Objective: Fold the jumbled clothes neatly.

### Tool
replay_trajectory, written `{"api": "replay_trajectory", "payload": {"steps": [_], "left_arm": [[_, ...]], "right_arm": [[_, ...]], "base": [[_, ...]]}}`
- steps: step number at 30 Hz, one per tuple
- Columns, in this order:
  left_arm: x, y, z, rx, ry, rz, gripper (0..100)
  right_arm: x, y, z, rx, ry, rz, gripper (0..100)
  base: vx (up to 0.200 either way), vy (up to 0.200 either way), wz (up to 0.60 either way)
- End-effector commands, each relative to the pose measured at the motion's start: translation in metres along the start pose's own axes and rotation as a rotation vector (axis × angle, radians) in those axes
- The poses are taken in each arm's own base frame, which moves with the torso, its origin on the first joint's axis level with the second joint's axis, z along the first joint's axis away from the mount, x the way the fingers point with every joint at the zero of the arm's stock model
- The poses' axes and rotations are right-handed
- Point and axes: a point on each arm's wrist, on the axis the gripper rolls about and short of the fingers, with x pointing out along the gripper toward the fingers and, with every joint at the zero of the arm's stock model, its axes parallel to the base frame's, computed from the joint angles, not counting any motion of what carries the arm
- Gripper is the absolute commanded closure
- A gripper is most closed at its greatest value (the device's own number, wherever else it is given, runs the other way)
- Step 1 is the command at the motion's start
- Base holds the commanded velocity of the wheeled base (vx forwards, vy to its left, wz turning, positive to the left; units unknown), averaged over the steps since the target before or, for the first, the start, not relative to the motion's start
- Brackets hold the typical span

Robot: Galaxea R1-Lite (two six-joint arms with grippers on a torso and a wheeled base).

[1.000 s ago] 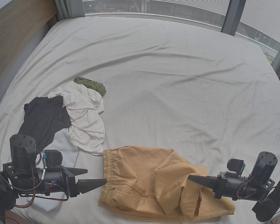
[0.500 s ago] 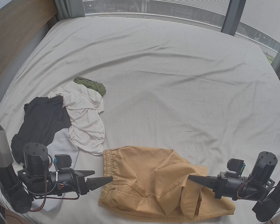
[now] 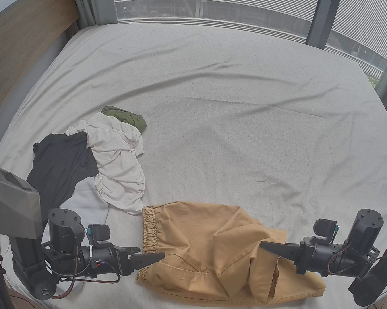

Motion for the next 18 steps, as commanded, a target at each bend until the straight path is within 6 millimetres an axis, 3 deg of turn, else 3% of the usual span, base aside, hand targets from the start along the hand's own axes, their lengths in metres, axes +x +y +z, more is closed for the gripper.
{"api": "replay_trajectory", "payload": {"steps": [1,18], "left_arm": [[0.006,0.001,-0.006,-0.003,0.025,-0.007,0],[0.014,-0.012,-0.005,-0.001,0.023,-0.059,0]], "right_arm": [[0.000,0.001,0.000,0.002,0.001,0.004,100],[0.001,0.001,-0.001,0.007,0.006,0.004,100]], "base": [[0.000,0.000,0.00],[0.000,0.000,0.00]]}}
